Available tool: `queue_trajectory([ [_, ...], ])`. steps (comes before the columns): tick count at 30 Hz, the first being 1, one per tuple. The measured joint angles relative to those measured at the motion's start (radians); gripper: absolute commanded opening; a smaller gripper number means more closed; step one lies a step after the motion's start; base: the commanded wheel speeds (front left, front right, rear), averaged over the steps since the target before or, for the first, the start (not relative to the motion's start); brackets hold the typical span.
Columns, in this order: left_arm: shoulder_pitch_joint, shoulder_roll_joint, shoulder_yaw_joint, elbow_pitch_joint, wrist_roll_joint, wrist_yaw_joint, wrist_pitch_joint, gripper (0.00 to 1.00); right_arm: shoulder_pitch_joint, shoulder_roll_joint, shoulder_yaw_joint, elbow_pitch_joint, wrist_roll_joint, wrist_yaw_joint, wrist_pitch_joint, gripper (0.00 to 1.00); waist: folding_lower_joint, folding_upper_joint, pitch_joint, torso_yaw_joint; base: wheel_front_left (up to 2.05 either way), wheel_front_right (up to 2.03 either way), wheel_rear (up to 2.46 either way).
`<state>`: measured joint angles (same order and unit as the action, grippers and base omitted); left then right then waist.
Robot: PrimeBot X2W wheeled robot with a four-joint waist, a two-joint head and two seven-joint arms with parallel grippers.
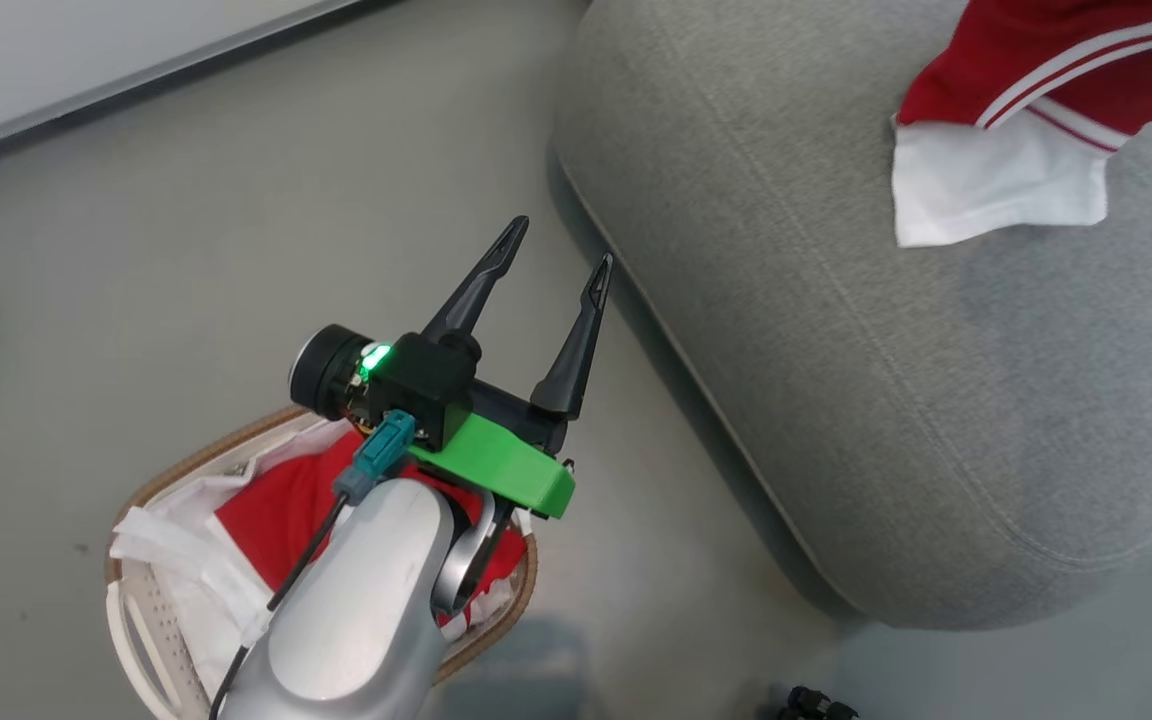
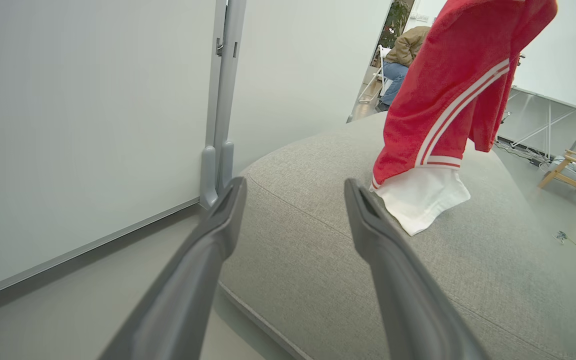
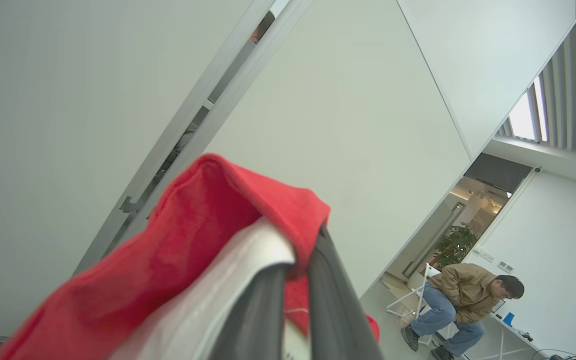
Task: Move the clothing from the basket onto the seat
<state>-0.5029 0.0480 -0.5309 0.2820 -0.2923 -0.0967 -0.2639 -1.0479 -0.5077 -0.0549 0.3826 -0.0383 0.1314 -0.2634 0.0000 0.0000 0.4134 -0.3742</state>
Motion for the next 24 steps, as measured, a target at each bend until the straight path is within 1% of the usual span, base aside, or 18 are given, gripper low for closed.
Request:
queue_trajectory([
  [4,-0.021,0.0,-0.015,-0.002,0.002,-0.001,0.0,1.0,-0.06,-0.03,-0.045,0.088,-0.021,0.0,0.0,0.0,0.0,0.0,0.063,0.061,0.0,0.0,0.0],
  [8,-0.025,0.001,-0.018,0.002,0.002,-0.001,0.0,1.0,-0.044,-0.01,-0.117,0.188,-0.036,0.0,0.0,0.0,0.0001,0.0,0.121,0.121,0.0,0.0,0.0],
  [11,-0.025,0.001,-0.015,0.012,0.005,-0.001,0.0,1.0,0.025,0.01,-0.159,0.272,-0.066,0.0,-0.001,0.09,0.0001,0.0,0.156,0.16,0.0,0.0,0.0],
  [12,-0.025,0.001,-0.011,0.017,0.005,-0.001,0.0,1.0,0.053,0.016,-0.177,0.29,-0.076,0.0,0.0,0.13,0.0001,0.0,0.167,0.173,0.0,0.0,0.0],
  [13,-0.024,0.001,-0.008,0.02,0.005,-0.001,0.0,1.0,0.076,0.02,-0.192,0.302,-0.083,0.0,0.0,0.13,0.0002,0.0,0.175,0.185,0.0,0.0,0.0],
  [14,-0.024,0.001,-0.002,0.021,0.006,-0.001,0.0,1.0,0.096,0.025,-0.211,0.308,-0.085,0.0,0.0,0.15,0.0002,0.0,0.183,0.196,0.0,0.0,0.0],
  [15,-0.024,0.001,0.003,0.025,0.006,-0.001,0.0,1.0,0.114,0.03,-0.226,0.311,-0.086,0.0,0.0,0.2,0.0002,0.0,0.188,0.204,0.0,0.0,0.0],
  [16,-0.024,0.001,0.008,0.03,0.008,-0.001,0.0,1.0,0.139,0.04,-0.245,0.314,-0.088,0.0,0.0,0.4,0.0002,0.0,0.194,0.213,0.0,0.0,0.0],
  [17,-0.023,0.001,0.013,0.035,0.01,-0.001,0.0,1.0,0.167,0.054,-0.265,0.318,-0.086,0.0,0.0,0.49,0.0002,0.0,0.198,0.22,0.0,0.0,0.0],
  [18,-0.022,0.002,0.017,0.033,0.015,-0.001,0.0,1.0,0.193,0.064,-0.272,0.318,-0.083,0.0,0.0,1.0,0.0003,0.0,0.198,0.225,0.0,0.0,0.0],
  [20,-0.019,0.001,0.027,0.032,0.016,-0.006,0.0,1.0,0.252,0.088,-0.291,0.309,-0.072,0.0,0.0,1.0,0.0002,0.0,0.191,0.23,0.0,0.0,0.0],
  [22,-0.009,0.001,0.04,0.043,0.02,-0.007,0.0,1.0,0.303,0.091,-0.304,0.294,-0.068,0.0,0.0,1.0,0.0002,0.0,0.179,0.233,0.0,0.0,0.0],
  [24,0.015,0.001,0.049,0.055,0.019,-0.007,0.0,1.0,0.358,0.107,-0.33,0.272,-0.049,0.0,0.0,1.0,0.0002,0.0,0.159,0.234,0.0,0.0,0.0],
])
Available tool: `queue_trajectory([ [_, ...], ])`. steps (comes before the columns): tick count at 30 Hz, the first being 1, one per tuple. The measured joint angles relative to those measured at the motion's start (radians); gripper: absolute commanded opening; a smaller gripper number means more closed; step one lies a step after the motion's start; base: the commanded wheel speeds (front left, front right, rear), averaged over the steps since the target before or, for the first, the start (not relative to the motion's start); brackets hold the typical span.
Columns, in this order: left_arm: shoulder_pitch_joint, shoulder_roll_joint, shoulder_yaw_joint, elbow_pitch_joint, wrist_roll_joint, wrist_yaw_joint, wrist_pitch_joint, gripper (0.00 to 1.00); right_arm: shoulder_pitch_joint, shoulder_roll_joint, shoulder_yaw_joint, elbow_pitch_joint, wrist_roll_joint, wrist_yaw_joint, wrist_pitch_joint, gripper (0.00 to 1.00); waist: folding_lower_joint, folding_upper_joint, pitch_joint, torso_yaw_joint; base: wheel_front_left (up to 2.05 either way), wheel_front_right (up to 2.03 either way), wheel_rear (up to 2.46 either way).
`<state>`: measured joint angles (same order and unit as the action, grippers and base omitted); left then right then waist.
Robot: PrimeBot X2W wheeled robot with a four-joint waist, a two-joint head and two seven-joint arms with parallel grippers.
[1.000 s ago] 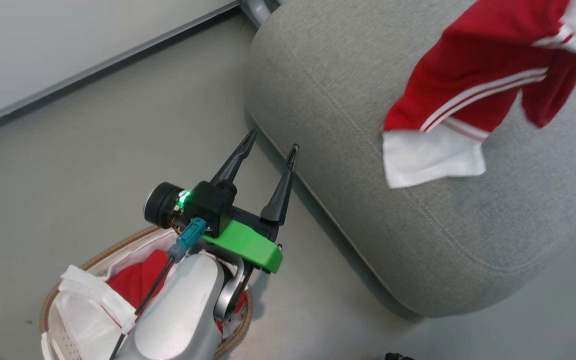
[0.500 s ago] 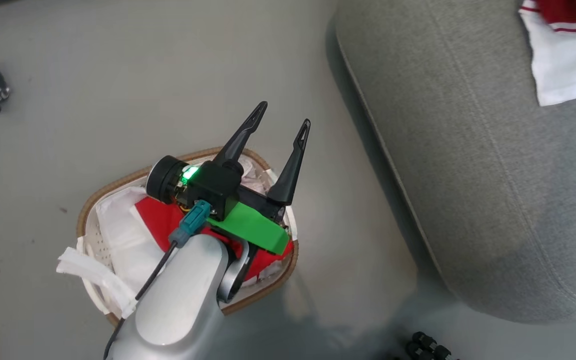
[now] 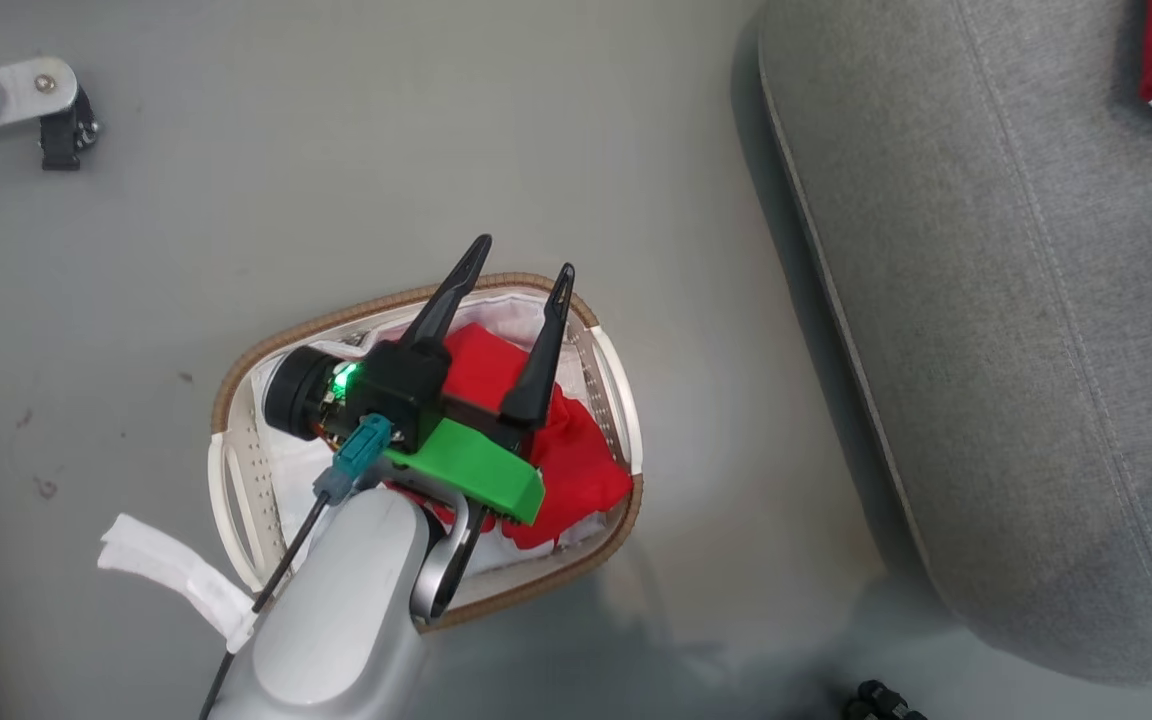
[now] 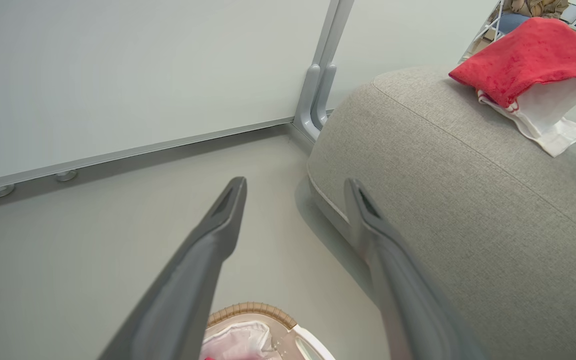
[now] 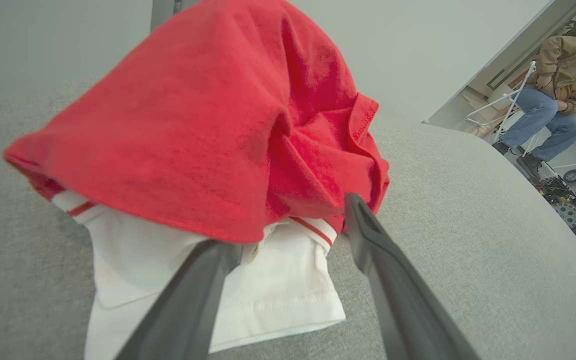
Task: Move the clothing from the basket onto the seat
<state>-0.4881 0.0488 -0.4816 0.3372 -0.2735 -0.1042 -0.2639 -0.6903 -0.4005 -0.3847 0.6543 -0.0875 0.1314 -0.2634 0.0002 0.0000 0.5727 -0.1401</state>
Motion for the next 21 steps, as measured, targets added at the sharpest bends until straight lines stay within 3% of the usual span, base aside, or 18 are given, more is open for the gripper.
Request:
queue_trajectory([
  [11,0.101,0.0,0.091,-0.002,-0.021,0.019,0.0,1.0,0.207,0.106,0.0,-0.156,0.074,0.0,0.0,1.0,-0.0001,0.0,-0.146,0.004,0.0,0.0,0.0],
  [21,0.23,0.0,0.259,-0.001,-0.008,0.079,0.0,1.0,0.291,0.211,0.224,-0.283,0.148,0.0,0.0,1.0,-0.0002,0.0,-0.287,0.073,0.0,0.0,0.0],
])
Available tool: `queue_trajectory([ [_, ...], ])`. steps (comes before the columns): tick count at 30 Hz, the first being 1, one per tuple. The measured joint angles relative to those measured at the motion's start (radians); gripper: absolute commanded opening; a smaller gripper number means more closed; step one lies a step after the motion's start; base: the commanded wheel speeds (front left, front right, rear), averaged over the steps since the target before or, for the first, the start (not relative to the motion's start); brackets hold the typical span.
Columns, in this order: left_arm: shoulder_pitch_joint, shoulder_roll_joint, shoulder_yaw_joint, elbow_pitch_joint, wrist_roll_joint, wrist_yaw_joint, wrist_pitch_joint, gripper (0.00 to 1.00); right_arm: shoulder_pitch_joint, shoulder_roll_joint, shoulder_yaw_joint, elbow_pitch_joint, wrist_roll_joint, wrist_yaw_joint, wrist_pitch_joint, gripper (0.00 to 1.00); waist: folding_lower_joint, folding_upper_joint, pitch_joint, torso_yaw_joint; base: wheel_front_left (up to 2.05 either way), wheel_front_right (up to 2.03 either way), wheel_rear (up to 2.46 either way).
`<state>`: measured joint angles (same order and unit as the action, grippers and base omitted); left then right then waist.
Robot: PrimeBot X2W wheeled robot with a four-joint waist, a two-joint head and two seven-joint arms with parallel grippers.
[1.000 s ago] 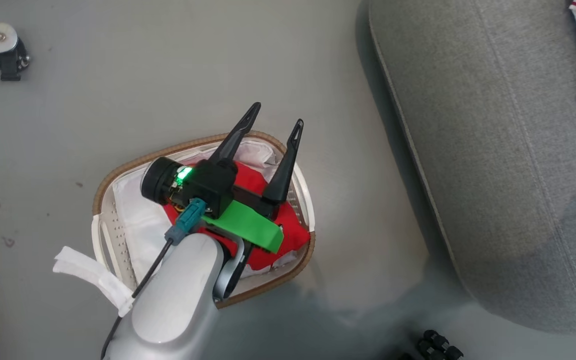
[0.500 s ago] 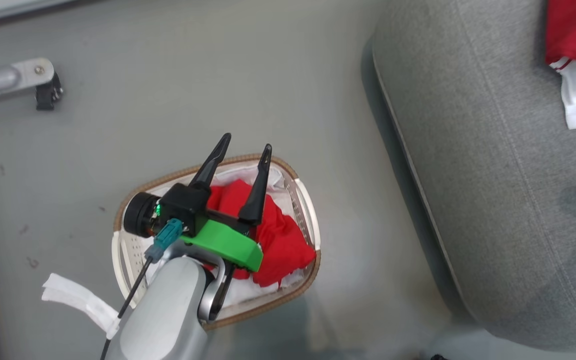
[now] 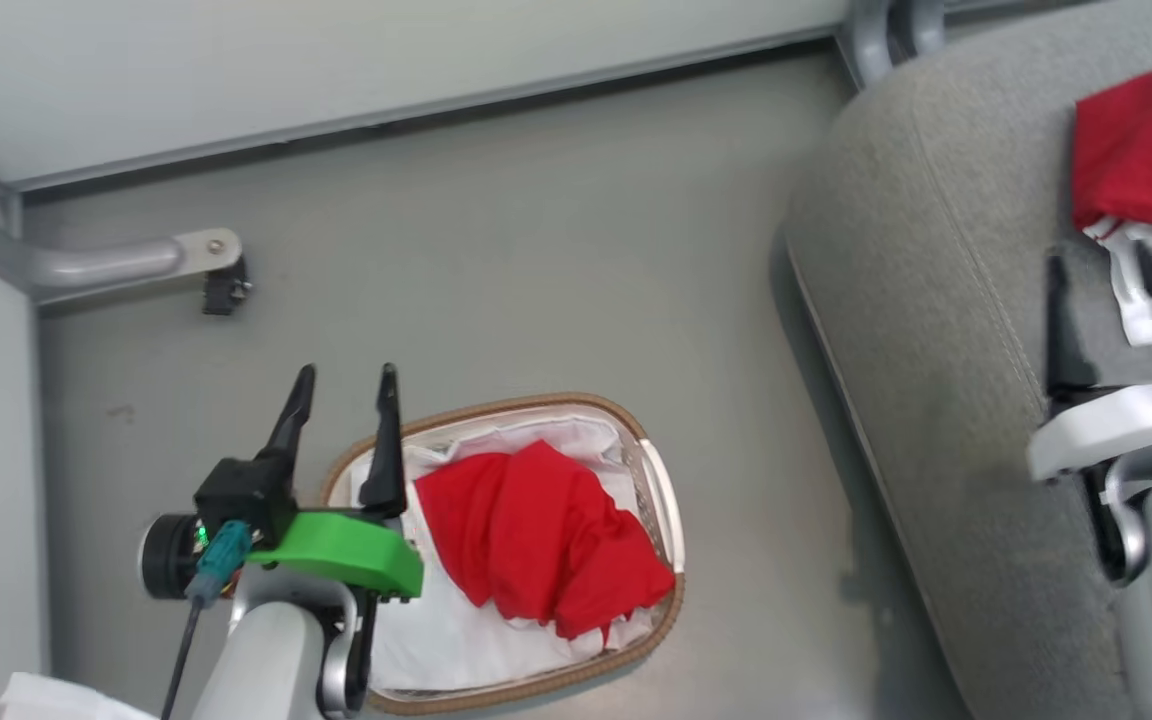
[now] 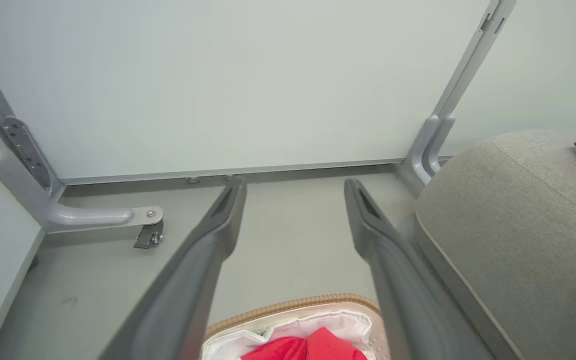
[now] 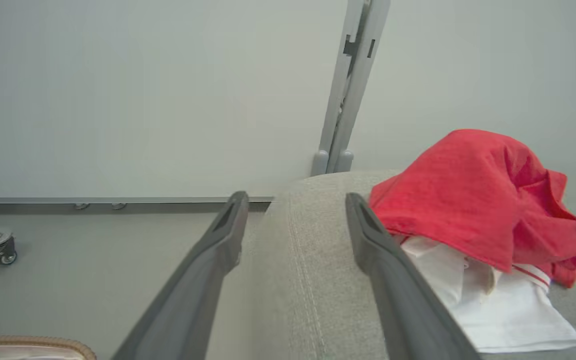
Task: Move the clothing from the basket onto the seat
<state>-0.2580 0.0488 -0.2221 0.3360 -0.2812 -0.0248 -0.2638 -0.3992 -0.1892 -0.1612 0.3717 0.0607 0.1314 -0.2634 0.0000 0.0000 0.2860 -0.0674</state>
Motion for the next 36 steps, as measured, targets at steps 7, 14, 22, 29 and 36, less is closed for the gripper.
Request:
queue_trajectory([
  [7,0.051,0.001,0.102,0.017,0.039,0.008,0.0,1.0,0.035,0.036,0.094,-0.016,0.035,0.0,0.0,1.0,0.0,0.0,-0.064,0.069,0.0,0.0,0.0],
  [14,0.106,0.001,0.168,0.041,0.063,-0.006,0.0,1.0,0.097,0.067,0.119,-0.008,0.046,0.0,0.0,1.0,0.0,0.0,-0.137,0.109,0.0,0.0,0.0],
  [22,0.179,0.001,0.189,0.059,0.071,-0.026,0.0,1.0,0.185,0.085,0.108,0.019,0.059,0.0,0.0,1.0,0.0,0.0001,-0.215,0.121,0.0,0.0,0.0],
  [29,0.217,0.001,0.174,0.066,0.04,-0.039,0.0,1.0,0.225,0.095,0.109,0.029,0.055,0.0,0.0,1.0,0.0,0.0001,-0.25,0.107,0.0,0.0,0.0],
  [36,0.187,0.001,0.105,0.101,-0.013,-0.061,0.0,1.0,0.195,0.091,0.12,0.01,0.053,0.0,0.0,1.0,0.0,0.0001,-0.213,0.094,0.0,0.0,0.0],
])
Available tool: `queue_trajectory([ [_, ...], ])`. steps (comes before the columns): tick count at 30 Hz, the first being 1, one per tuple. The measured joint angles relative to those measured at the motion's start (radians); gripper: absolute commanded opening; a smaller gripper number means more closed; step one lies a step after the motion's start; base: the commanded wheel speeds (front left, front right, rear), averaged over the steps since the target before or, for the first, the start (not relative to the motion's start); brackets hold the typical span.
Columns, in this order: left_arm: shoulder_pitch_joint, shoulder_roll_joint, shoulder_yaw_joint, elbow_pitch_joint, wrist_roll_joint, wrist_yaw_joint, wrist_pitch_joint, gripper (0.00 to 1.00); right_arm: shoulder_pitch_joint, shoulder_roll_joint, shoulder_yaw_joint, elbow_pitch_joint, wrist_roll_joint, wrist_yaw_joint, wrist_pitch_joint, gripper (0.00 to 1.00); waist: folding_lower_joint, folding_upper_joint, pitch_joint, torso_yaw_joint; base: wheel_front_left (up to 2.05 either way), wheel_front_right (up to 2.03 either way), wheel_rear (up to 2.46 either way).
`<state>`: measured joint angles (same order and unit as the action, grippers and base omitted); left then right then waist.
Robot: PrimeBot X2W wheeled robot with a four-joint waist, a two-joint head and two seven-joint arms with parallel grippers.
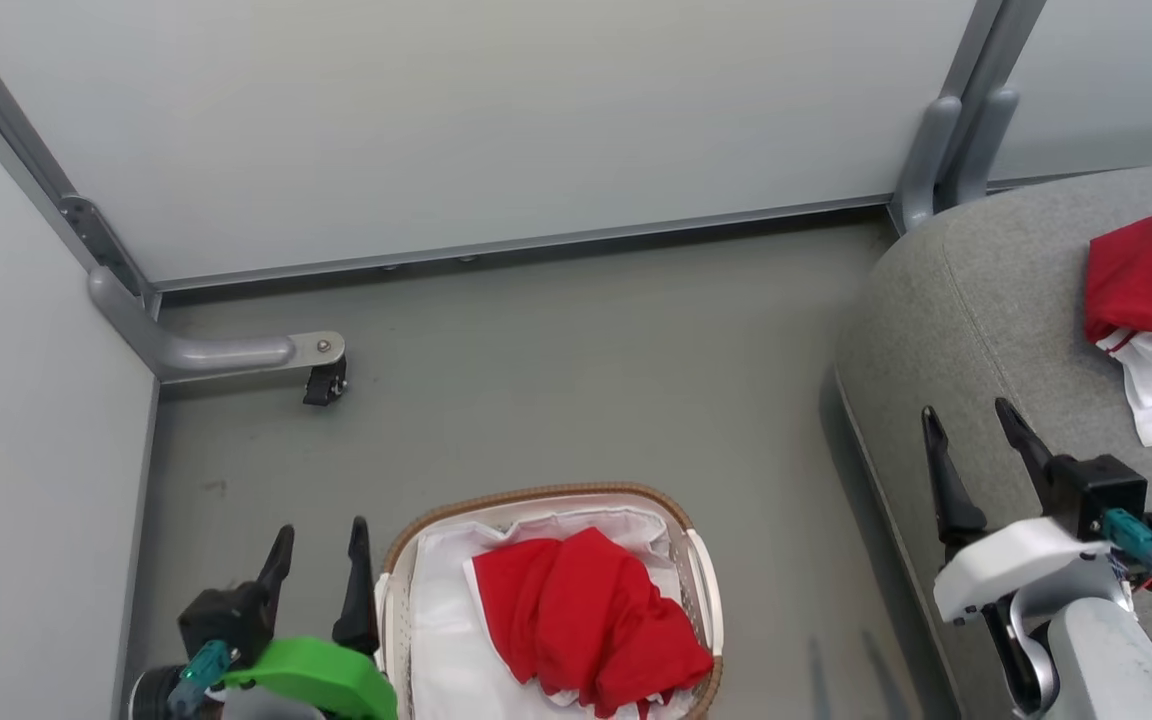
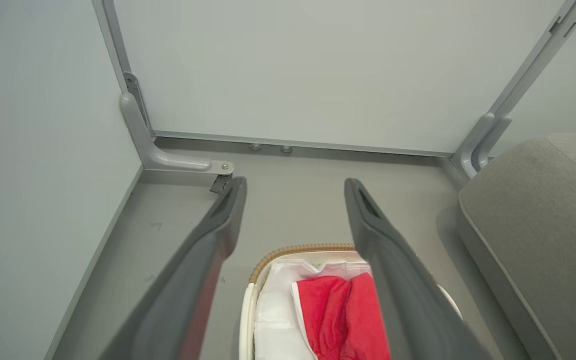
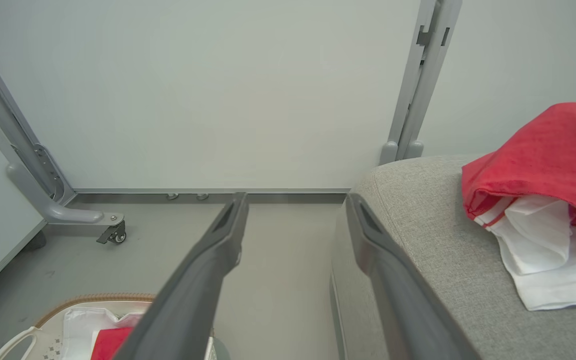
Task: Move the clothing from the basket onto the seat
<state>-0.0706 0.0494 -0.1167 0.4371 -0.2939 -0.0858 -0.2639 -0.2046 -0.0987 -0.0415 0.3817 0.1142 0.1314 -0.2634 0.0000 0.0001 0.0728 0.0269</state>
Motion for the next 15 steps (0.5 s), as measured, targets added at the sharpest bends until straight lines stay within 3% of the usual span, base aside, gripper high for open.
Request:
queue_trajectory([
  [15,-0.359,-0.002,-0.262,0.259,-0.087,-0.03,0.0,1.0,-0.216,-0.007,0.078,-0.134,0.051,0.0,0.0,1.0,0.0,0.0,0.246,-0.06,0.0,0.0,0.0],
])
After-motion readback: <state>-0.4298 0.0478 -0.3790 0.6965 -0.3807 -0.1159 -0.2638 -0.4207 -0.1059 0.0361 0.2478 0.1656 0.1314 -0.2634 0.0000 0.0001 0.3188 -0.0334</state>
